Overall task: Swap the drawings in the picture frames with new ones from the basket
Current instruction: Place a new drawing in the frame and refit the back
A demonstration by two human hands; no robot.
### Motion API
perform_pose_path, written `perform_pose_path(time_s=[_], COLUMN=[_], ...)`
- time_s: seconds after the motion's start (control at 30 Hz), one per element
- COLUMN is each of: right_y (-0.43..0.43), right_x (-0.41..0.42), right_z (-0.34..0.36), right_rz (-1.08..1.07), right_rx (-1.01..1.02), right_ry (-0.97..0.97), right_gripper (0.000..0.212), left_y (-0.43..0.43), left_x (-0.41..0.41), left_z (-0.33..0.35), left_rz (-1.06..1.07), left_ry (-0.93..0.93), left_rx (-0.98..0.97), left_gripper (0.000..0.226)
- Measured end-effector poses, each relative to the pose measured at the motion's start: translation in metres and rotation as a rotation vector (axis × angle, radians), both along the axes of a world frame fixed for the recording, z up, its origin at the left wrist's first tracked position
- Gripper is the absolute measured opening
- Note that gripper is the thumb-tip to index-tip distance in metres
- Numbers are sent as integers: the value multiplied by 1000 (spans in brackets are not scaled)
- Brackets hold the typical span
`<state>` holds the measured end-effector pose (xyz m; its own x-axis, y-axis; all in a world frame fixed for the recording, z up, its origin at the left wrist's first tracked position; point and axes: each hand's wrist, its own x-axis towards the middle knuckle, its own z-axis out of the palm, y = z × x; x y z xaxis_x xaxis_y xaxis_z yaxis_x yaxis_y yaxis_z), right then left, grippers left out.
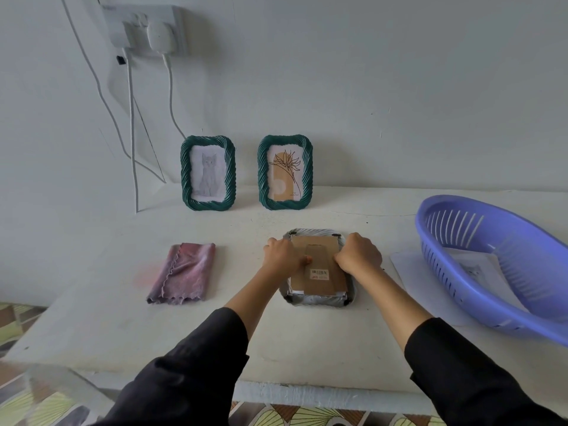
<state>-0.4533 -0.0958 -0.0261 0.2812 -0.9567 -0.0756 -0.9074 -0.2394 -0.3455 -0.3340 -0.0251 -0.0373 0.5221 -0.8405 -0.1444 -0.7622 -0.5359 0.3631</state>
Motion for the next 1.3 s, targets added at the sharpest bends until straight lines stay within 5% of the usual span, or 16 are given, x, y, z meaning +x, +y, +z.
perform_pose_path(time_s=[0.6, 0.8, 1.0, 1.3], right_y=[-1, -5, -10, -9], right_x=[5, -2, -11, -12], right_z=[0, 1, -5, -13], right_rz=[61, 38, 7, -27], right_rx=[-93, -54, 3, 84], right_ry=[126, 72, -2, -82], right_gripper=[20, 19, 19, 24], left_y=[-2, 0, 6, 0], left_x=[1, 0, 6, 11], left_z=[-2, -2, -2, -17], left_rz=[0, 6, 68, 153], left_ry=[-11, 38, 52, 160], left_rx=[-47, -86, -120, -159], left_gripper=[55, 50, 16, 23])
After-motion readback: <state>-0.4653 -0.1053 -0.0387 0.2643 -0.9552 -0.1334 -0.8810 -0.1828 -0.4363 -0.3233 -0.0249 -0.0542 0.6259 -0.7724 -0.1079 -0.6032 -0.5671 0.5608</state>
